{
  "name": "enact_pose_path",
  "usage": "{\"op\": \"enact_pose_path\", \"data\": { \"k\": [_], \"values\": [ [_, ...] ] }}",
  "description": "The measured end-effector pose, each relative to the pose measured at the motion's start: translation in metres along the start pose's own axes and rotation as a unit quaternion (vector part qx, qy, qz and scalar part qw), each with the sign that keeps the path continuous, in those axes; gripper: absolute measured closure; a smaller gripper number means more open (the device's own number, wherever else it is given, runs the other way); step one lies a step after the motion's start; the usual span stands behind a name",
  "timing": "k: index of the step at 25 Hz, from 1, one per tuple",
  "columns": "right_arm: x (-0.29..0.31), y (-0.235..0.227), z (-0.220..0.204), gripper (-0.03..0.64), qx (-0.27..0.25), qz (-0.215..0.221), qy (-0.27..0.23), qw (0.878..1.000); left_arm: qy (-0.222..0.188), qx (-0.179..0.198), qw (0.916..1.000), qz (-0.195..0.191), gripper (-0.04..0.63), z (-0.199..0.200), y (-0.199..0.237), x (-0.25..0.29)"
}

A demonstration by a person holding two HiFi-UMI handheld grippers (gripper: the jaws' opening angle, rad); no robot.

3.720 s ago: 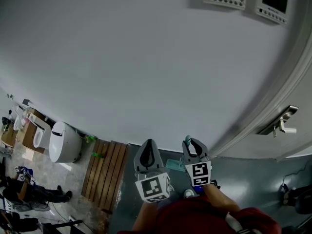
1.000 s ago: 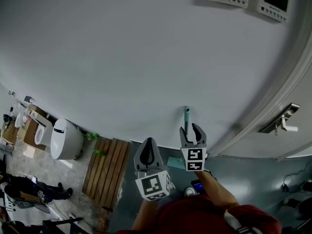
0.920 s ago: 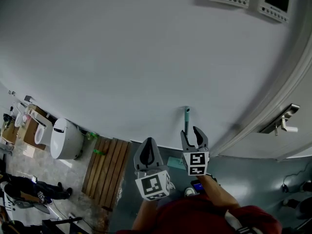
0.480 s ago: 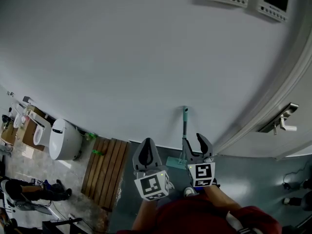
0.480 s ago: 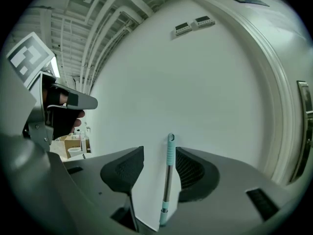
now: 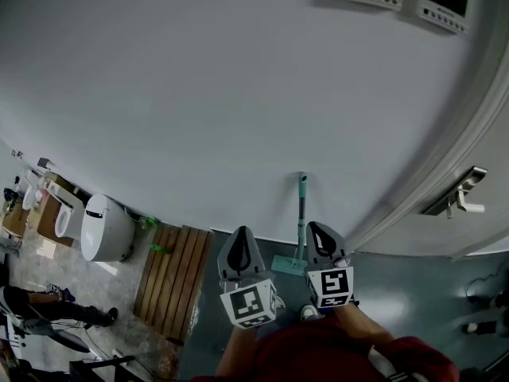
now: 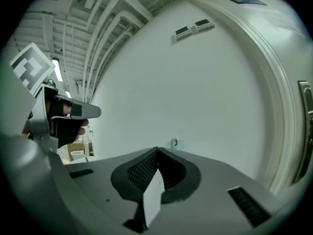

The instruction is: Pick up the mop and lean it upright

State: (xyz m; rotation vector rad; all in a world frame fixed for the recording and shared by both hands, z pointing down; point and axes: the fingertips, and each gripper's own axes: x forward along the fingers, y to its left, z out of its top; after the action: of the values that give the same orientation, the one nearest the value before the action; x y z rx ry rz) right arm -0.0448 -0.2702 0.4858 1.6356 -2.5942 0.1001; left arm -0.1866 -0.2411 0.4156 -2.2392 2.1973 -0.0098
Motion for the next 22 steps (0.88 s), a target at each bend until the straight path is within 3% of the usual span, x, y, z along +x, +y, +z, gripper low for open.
{"op": "enact_pose_path", "data": {
  "k": [8,17,22],
  "values": [
    [0.001,0.004,0.019,0.598,-0.007,0.000,-0.010,1.000,0.001,0.001,1.0000,0.001,0.581,-0.001,0.002,0.000],
    [-0.007,0.004,0.074,0.598,-0.013,0.007,-0.036,0.999,-0.007,0.007,0.9999,-0.011,0.583,0.002,-0.004,-0.001],
    [-0.007,0.007,0.073,0.598,-0.011,0.008,-0.034,0.999,-0.015,0.006,0.9997,-0.018,0.583,0.007,-0.008,-0.003]
  ]
}}
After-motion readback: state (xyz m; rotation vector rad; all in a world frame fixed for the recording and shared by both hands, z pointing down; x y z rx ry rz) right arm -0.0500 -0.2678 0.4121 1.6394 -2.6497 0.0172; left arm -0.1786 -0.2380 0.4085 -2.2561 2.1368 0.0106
